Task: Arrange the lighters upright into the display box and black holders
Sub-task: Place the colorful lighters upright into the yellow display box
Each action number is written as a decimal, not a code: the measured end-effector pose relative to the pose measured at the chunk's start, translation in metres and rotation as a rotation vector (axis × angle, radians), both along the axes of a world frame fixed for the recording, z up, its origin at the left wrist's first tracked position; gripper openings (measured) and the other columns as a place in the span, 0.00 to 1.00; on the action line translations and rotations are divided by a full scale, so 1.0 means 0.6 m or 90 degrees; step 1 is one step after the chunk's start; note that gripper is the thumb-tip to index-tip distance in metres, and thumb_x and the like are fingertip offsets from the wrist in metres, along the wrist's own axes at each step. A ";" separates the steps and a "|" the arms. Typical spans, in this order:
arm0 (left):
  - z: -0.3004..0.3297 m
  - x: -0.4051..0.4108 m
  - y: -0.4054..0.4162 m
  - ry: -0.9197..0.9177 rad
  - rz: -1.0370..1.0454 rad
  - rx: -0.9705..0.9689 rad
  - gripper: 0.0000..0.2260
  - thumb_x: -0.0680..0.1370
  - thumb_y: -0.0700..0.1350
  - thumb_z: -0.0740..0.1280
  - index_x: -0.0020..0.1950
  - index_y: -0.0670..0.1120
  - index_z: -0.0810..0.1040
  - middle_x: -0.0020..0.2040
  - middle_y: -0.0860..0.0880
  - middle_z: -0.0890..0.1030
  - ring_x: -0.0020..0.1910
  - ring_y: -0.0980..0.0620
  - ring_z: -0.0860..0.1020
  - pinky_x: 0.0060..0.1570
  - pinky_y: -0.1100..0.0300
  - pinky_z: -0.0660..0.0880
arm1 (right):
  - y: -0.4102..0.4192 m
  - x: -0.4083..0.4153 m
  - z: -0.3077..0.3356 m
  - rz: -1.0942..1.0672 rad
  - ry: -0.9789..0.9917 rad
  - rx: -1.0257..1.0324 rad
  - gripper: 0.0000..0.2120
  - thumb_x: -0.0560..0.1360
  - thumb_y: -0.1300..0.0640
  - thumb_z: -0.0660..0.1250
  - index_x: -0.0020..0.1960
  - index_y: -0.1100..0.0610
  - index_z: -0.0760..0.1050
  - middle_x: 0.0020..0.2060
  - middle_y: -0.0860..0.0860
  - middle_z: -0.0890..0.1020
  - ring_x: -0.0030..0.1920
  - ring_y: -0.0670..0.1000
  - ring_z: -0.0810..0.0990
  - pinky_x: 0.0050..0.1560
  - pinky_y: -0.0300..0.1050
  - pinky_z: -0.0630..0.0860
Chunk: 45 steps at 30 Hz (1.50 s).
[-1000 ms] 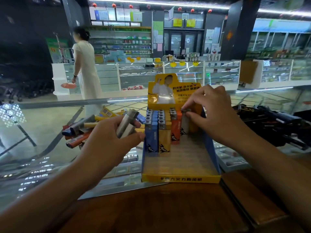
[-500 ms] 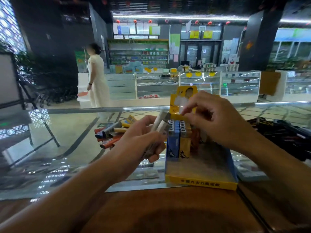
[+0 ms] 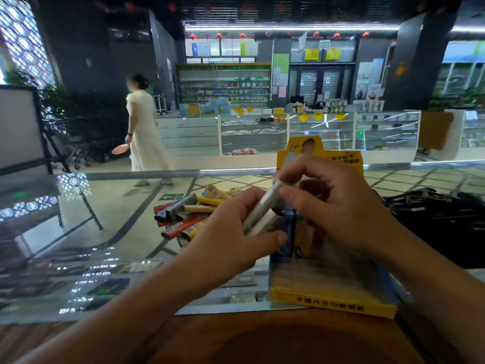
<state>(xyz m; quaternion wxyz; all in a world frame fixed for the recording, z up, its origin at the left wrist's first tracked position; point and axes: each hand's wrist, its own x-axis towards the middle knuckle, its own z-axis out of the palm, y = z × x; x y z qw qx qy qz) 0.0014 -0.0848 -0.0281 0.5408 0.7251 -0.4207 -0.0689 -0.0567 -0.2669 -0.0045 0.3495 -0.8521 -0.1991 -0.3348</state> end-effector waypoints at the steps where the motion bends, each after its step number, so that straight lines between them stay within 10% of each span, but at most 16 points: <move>1: 0.000 0.000 0.001 -0.020 0.013 0.009 0.13 0.73 0.43 0.74 0.53 0.53 0.76 0.38 0.52 0.78 0.29 0.52 0.75 0.28 0.60 0.75 | -0.002 -0.003 0.000 0.002 -0.012 0.032 0.03 0.76 0.52 0.67 0.49 0.50 0.77 0.41 0.45 0.79 0.34 0.50 0.79 0.34 0.43 0.77; 6: 0.002 -0.004 0.004 -0.036 0.016 -0.001 0.18 0.73 0.39 0.75 0.55 0.55 0.74 0.43 0.63 0.82 0.32 0.59 0.79 0.30 0.67 0.76 | -0.019 -0.014 -0.001 -0.040 -0.048 0.116 0.09 0.76 0.59 0.66 0.54 0.48 0.76 0.35 0.54 0.76 0.33 0.59 0.77 0.32 0.53 0.77; 19: -0.013 0.001 0.004 -0.324 0.080 0.112 0.18 0.70 0.60 0.69 0.60 0.63 0.75 0.41 0.58 0.79 0.35 0.54 0.78 0.33 0.58 0.74 | -0.009 -0.022 -0.007 -0.059 -0.031 0.128 0.05 0.79 0.61 0.66 0.48 0.53 0.80 0.38 0.47 0.80 0.39 0.43 0.79 0.37 0.30 0.72; 28: -0.009 0.000 0.004 -0.197 -0.022 0.066 0.11 0.80 0.46 0.63 0.39 0.56 0.76 0.32 0.55 0.78 0.31 0.56 0.77 0.35 0.63 0.74 | -0.017 -0.018 -0.008 0.069 0.037 0.237 0.08 0.76 0.56 0.66 0.53 0.49 0.80 0.42 0.45 0.80 0.31 0.42 0.76 0.32 0.31 0.71; 45: -0.007 0.014 0.000 -0.120 0.021 0.000 0.03 0.75 0.47 0.71 0.42 0.54 0.80 0.32 0.54 0.79 0.27 0.61 0.74 0.30 0.66 0.74 | -0.041 -0.025 0.011 0.031 0.031 0.319 0.10 0.77 0.68 0.66 0.53 0.55 0.71 0.36 0.50 0.82 0.26 0.45 0.71 0.24 0.38 0.66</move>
